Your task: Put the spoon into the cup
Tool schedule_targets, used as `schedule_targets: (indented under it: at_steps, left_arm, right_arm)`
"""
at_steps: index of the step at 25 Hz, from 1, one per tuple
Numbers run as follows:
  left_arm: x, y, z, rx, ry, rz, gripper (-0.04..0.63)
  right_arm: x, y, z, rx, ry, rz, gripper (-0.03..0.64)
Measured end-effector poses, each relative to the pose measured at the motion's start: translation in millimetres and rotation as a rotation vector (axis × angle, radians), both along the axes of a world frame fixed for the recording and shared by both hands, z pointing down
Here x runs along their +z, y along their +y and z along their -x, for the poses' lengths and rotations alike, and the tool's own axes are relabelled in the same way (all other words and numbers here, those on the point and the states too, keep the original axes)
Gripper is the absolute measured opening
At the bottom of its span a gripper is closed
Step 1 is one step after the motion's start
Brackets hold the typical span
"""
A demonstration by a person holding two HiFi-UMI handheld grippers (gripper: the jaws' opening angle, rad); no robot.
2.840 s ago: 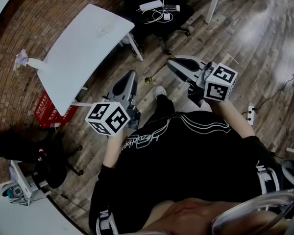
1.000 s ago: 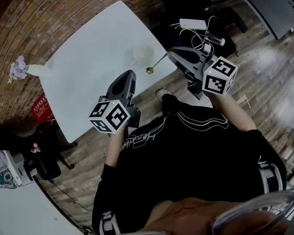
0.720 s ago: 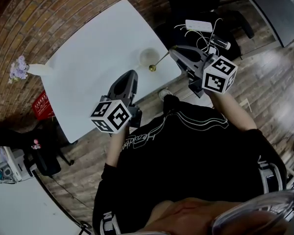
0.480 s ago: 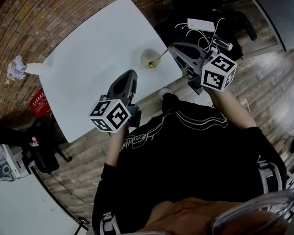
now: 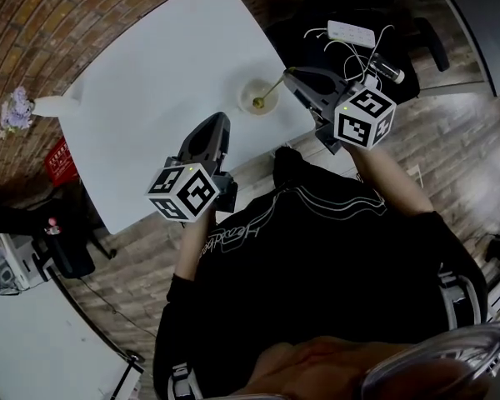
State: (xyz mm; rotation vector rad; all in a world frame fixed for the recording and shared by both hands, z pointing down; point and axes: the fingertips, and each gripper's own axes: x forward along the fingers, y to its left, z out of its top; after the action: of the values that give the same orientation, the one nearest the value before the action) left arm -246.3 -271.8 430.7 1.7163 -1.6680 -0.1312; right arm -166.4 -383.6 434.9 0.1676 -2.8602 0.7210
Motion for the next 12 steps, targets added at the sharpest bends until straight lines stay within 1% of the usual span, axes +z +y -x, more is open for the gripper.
schedule_targets:
  at_steps: [6,12]
  left_arm:
    - [15,-1,13,-0.024,0.006,0.030,0.005]
    - [35,0,12,-0.019,0.025,0.072,0.005]
  right_arm:
    - [29,-1,12,-0.013,0.017,0.043,0.000]
    - [46,0,18,-0.023,0.039,0.064,0.000]
